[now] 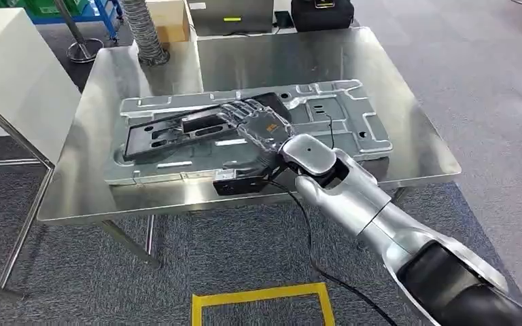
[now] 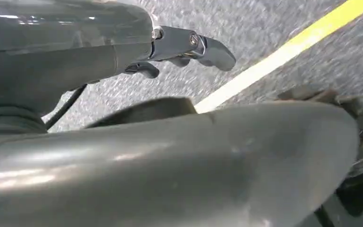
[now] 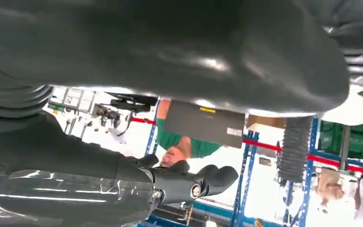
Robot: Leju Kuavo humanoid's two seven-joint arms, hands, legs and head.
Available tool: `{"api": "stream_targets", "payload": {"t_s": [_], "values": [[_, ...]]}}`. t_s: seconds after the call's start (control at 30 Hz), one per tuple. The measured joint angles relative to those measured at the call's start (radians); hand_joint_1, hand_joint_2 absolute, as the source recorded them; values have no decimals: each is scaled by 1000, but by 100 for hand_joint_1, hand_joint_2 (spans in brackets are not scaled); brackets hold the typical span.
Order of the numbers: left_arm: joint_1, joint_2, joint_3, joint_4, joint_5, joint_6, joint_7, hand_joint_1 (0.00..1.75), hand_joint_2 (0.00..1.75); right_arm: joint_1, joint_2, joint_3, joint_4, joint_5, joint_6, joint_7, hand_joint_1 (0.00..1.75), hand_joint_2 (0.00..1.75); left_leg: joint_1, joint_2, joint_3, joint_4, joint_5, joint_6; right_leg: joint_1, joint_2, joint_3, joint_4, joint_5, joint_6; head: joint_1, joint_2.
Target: Take the parts from the cabinet and place them on the table.
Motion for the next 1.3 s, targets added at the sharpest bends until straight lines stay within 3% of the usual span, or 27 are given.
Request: {"api": "stream_targets", "payload": {"t_s": [0.07, 0.13, 0.17, 0.2, 0.23, 0.33, 0.37, 0.4, 0.47, 0.5, 0.53, 0.57, 0.63, 0.67, 0.7, 0.73, 0.83, 0.87, 0.9, 0.97, 1.0, 1.07, 1.13, 1.17, 1.2, 1.23, 1.3], "values": [[0, 0, 0, 0, 2, 0, -1, 0, 0, 1, 0, 2, 3, 0, 0, 0, 0, 0, 0, 0, 33, 24, 61, -1, 0, 0, -35, 2, 26, 4, 0, 0], [-1, 2, 0, 0, 2, 0, -2, 0, 0, 0, 0, 2, 5, 0, 0, 0, 0, 0, 0, 0, 134, -87, 120, 6, 0, 0, -66, 5, 51, 10, 0, 0], [-3, 2, 0, 0, 2, 0, -3, 0, 0, -1, 0, 1, 4, 0, 0, 0, 0, 0, 0, -1, 211, -180, 97, 12, 0, 0, -73, 9, 62, 14, 0, 0], [-5, 2, 0, 0, 2, -2, -4, 0, 0, -5, 0, -2, 5, 2, -2, 0, 0, 0, -6, -2, 289, -294, 48, 17, 6, 2, -79, 12, 69, 21, 0, 0], [-7, 2, 0, 0, 1, -2, -4, 0, 0, -7, 0, -5, 5, 3, -3, 1, 0, 0, -7, -4, 291, -306, 39, 23, 4, 0, -78, 8, 82, 27, 0, 0], [-1, 2, 0, 0, 1, -4, -4, 0, 0, -9, -1, -5, 12, 6, -5, 3, 0, 0, -5, -3, 260, -310, 72, 43, 6, 0, -85, -11, 120, 47, 0, 0], [-2, 2, 0, 0, 1, -6, -4, 0, 0, -9, -6, -7, 18, 10, -10, 6, 0, 0, -3, 5, 252, -311, 90, 53, -1, 5, -101, 6, 80, 49, 0, 0], [-3, 2, 0, 0, 1, -6, -4, 0, 0, -8, -7, -8, 21, 14, -15, 8, 0, 0, -4, 6, 231, -311, 106, 65, -3, 5, -120, 58, 6, 50, 0, 0], [-1, 2, 0, 0, 1, -6, -5, 0, 0, -5, -12, -15, 26, 19, -27, 12, 0, 0, -7, 7, 196, -310, 134, 66, -3, 6, -152, 208, -115, 56, 0, 0], [-1, 2, 0, 0, 2, -7, -5, 0, 0, -2, -15, -17, 31, 20, -31, 13, 0, 0, -9, 7, 177, -309, 148, 67, -3, 6, -163, 285, -139, 59, 0, 0], [0, 2, 0, 0, 4, -8, -7, 0, 0, 4, -22, -22, 36, 18, -35, 14, 0, 0, -10, 7, 159, -306, 161, 67, -3, 6, -161, 332, -125, 59, 0, 0], [1, 2, 0, 0, 6, -8, -8, 0, 0, 9, -33, -30, 43, 13, -37, 13, 0, 0, -12, 7, 138, -303, 174, 66, -2, 6, -139, 334, -87, 57, 0, 0], [3, 2, 0, 0, 10, -8, -16, 0, 0, 12, -56, -46, 56, 1, -43, 11, 0, 0, -15, 5, 104, -295, 195, 64, 1, 6, -44, 230, -30, 46, 0, 0], [3, 2, 0, 0, 15, -8, -18, 0, 0, 11, -70, -59, 61, -9, -51, 10, 0, 0, -16, 4, 94, -290, 204, 63, 4, 6, 26, 141, -41, 37, 0, 0], [5, 2, 0, 0, 18, -8, -20, 0, 0, 11, -86, -73, 65, -19, -61, 9, 0, 0, -21, 2, 85, -287, 211, 58, 12, 3, 99, 39, -97, 28, 0, 0], [8, 2, 0, 0, 19, -9, -23, 0, 0, 13, -93, -88, 68, -29, -73, 7, 0, 0, -19, 2, 84, -287, 219, 54, 10, -1, 123, -8, -112, 34, 0, 0], [14, 3, 2, 0, 27, -10, -28, 0, 0, 41, -160, -150, 90, -68, -125, 2, 0, 0, -17, 0, 83, -301, 252, 40, 12, -5, 107, -17, -82, 23, 0, 0], [17, 5, 2, 0, 30, -12, -29, 0, 0, 63, -181, -176, 96, -80, -143, -3, 0, 0, -14, -3, 77, -289, 228, 36, 6, -14, 104, -24, -67, 18, 0, 0], [22, 5, 2, 0, 33, -12, -30, 0, 0, 89, -206, -213, 103, -90, -157, -10, 0, 0, -14, -1, 63, -254, 163, 30, 5, -15, 89, -25, -53, 11, 0, 0], [32, 8, 2, 0, 38, -12, -30, 0, 0, 148, -246, -285, 110, -119, -196, -19, 0, 0, -7, -1, 26, -116, 36, 22, 4, -17, 55, -25, -26, 11, 0, 0], [34, 8, 2, 0, 39, -12, -30, 0, 0, 191, -268, -325, 109, -138, -220, -28, 0, 0, -4, -1, 14, -40, 2, 18, 4, -17, 38, -23, -13, 14, 0, 0], [38, 8, 2, 0, 39, -14, -29, 0, 0, 305, -306, -431, 103, -189, -259, -52, 0, 0, 1, 0, 26, 34, 33, 13, 4, -26, 10, -22, 7, 20, 0, 0], [44, 11, 2, 0, 39, -14, -29, 0, 0, 441, -327, -570, 90, -231, -268, -78, 0, 0, 3, 0, 116, -44, 117, 10, -1, -33, -26, -11, 27, 31, 0, 0], [44, 11, 2, 0, 39, -14, -29, 0, 0, 491, -333, -629, 83, -245, -267, -81, 0, 0, 3, -3, 184, -130, 114, 11, -3, -32, -42, -4, 36, 37, 0, 0], [42, 11, 2, 0, 39, -14, -30, 0, 0, 531, -337, -684, 74, -253, -268, -87, 0, 0, 3, -10, 254, -229, 62, 13, -1, -31, -53, 4, 43, 43, 0, 0], [43, 12, 2, 0, 39, -14, -31, 0, 0, 566, -339, -736, 71, -263, -269, -97, 0, 0, -4, -13, 297, -305, 32, 21, -2, -29, -58, 8, 49, 50, 0, 0], [44, 11, 2, 0, 32, -15, -30, 0, 0, 637, -331, -839, 88, -296, -274, -121, 0, 0, -8, -12, 282, -300, 37, 37, -3, -29, -55, -3, 73, 62, 0, 0]]}}
